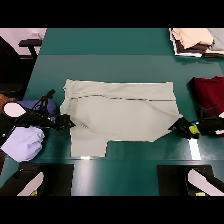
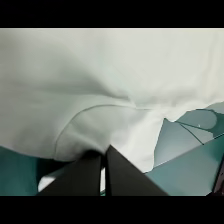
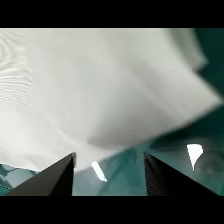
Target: Fold the shirts.
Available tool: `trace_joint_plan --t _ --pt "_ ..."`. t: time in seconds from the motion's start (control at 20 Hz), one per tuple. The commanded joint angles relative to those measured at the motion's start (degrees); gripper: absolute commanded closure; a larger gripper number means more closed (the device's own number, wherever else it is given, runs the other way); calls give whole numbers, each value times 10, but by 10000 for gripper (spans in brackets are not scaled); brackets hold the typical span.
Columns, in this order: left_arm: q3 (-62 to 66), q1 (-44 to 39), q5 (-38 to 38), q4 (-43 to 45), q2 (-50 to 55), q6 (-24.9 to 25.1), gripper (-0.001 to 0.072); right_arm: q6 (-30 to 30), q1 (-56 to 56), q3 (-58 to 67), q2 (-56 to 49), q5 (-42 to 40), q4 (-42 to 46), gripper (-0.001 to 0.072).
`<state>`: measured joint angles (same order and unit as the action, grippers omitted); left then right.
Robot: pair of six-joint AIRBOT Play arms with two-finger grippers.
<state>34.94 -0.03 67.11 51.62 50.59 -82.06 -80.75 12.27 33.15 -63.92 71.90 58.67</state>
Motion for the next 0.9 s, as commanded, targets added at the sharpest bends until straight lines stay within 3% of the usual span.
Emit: trace_joint_plan --t 0.0,0.05,0.1,0.15,0.35,0.55,0.7,0.85 --pt "1 0 15 21 -1 0 680 3 -58 14 -37 -43 -5 347" --pt "1 0 29 30 -1 0 680 3 -73 25 -48 -42 -3 524" --pt "1 0 48 39 -1 0 681 3 -86 36 -54 -35 1 632" --pt "1 0 69 49 -2 0 682 3 -94 46 -54 -23 10 687" --pt "7 0 116 82 -70 -21 682 -4 -90 69 36 59 87 688" --pt "57 0 167 78 -95 -35 682 -16 -67 97 138 115 105 689" --pt "85 0 113 81 -91 -33 682 -19 -67 134 136 112 103 689" --pt "108 0 61 80 -35 -3 681 -19 -68 196 64 99 103 689"
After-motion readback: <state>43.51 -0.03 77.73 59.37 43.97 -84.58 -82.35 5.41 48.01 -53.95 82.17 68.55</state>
